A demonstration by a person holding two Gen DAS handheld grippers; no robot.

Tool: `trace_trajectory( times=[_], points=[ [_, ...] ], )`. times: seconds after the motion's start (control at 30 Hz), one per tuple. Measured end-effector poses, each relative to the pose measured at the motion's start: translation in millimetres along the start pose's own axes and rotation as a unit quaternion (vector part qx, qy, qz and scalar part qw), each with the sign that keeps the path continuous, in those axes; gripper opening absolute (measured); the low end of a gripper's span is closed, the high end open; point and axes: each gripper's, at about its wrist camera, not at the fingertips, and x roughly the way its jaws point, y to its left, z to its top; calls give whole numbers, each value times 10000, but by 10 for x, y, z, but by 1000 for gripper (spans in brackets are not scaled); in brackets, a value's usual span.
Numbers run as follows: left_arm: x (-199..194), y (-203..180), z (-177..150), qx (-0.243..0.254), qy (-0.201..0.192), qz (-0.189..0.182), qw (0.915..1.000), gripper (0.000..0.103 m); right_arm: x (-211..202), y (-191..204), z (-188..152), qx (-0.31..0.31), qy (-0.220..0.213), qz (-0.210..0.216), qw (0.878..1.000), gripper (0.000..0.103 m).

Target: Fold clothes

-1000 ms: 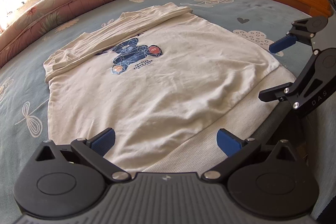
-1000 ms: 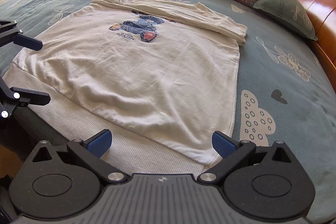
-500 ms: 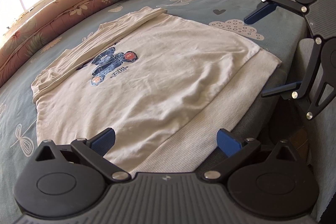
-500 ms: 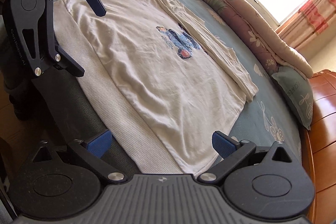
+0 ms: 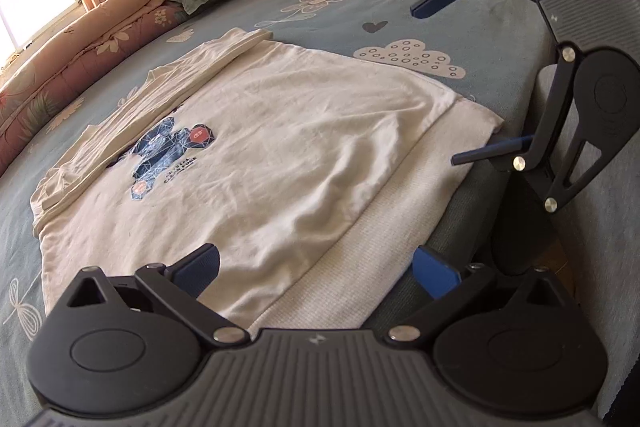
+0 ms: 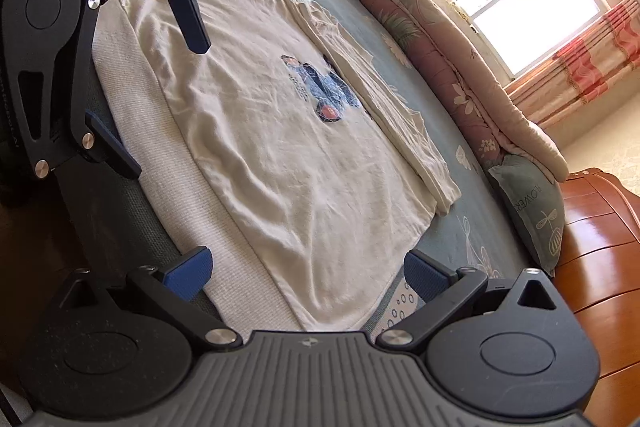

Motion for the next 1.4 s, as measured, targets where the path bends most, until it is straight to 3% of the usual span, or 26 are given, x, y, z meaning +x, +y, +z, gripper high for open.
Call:
trace_trajectory(
  times=[0.07,0.13,0.2,0.27,0.3,0.33,0.47,0.67,0.93,1.13,1.4],
  points=[
    [22,-20,19,8,6,-46,10000,102,-3,-143,-78,383,169,237,9988,103],
    [40,-35,30,19,18,-78,10000,102,15,-322,-190,1142,324,707,9904,103],
    [48,-47,39,13,23,-123,9999,102,53,-484,-314,2084,359,1340,9682,103],
    [45,-53,50,14,8,-132,9999,102,105,-615,-433,2988,364,1932,9338,103],
    [44,-54,50,32,6,-103,9999,102,129,-645,-479,3301,348,2079,9201,103],
    [43,-54,50,51,6,-70,10000,102,139,-656,-504,3458,330,2099,9139,103],
    [46,-9,23,23,84,-78,9999,102,174,-520,-419,2952,524,1728,9382,103],
    [6,24,-23,190,116,3,9998,102,136,-249,-181,1925,333,1528,9688,103],
    [-98,167,-203,252,360,12,9990,102,237,45,176,942,52,1202,9883,103],
    [-125,271,-225,191,372,95,9991,102,298,53,298,682,-43,965,9930,103],
    [-126,360,-216,276,391,136,9988,102,330,-66,283,1073,-67,910,9900,103]
  ],
)
